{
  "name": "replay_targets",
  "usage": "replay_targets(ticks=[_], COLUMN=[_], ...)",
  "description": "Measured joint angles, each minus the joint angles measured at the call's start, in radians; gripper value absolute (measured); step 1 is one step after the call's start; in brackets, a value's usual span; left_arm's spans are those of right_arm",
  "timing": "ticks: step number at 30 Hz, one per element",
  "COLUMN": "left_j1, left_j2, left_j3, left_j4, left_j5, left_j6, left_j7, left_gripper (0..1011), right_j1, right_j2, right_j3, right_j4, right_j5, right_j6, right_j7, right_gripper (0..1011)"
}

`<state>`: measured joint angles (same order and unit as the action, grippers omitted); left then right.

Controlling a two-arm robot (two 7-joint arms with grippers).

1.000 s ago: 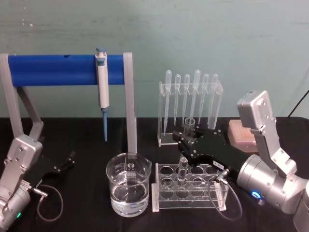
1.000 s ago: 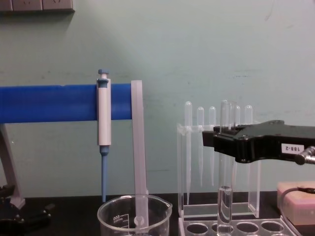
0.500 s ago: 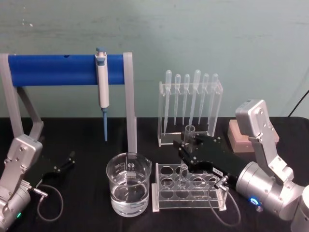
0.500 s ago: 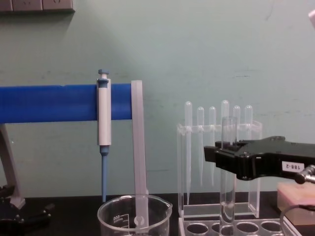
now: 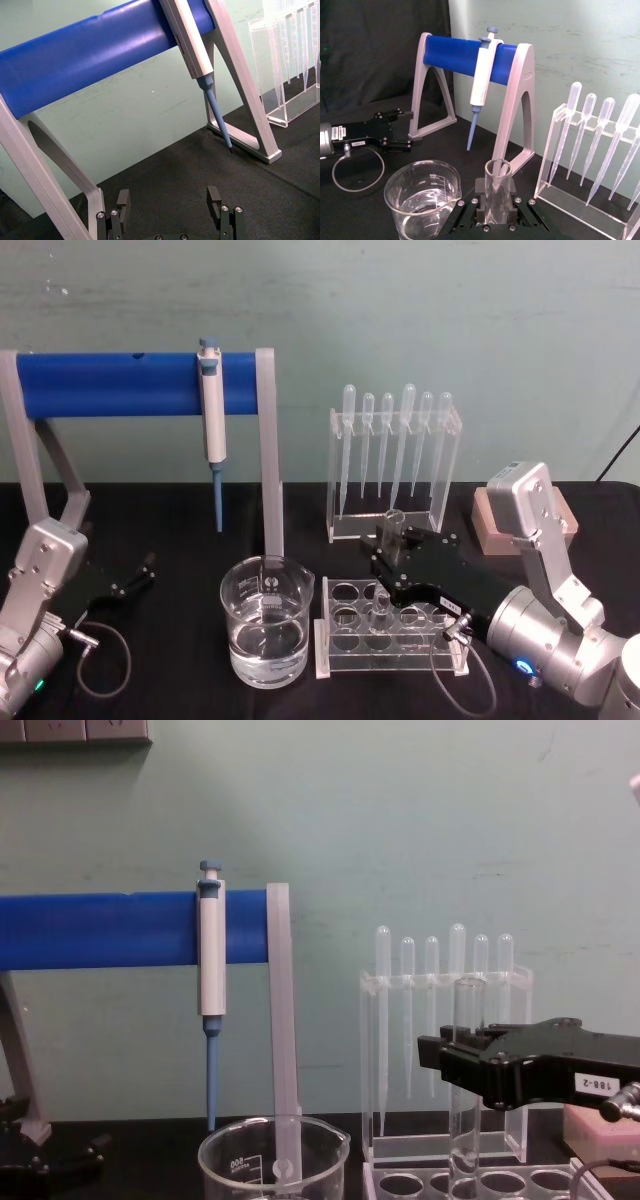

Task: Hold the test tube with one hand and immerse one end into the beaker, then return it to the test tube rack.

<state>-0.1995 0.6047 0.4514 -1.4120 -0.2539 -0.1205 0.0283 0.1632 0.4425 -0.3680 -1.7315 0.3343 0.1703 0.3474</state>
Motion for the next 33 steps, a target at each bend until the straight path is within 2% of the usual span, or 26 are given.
replay_targets(ticks=[33], left_j1=[0.000], left_j2=[0.000], left_j3=[0.000], left_j4=[0.000], left_j5=[0.000], left_j6=[0.000], left_j7=[0.000], left_gripper=[1000], right_j1=[-0.018], right_j2=[-0.021], right_j3=[0.004], right_j4=[0.044], right_j5=[-0.019], right_j6=[-0.024], right_j7=[0.013], right_gripper=[224])
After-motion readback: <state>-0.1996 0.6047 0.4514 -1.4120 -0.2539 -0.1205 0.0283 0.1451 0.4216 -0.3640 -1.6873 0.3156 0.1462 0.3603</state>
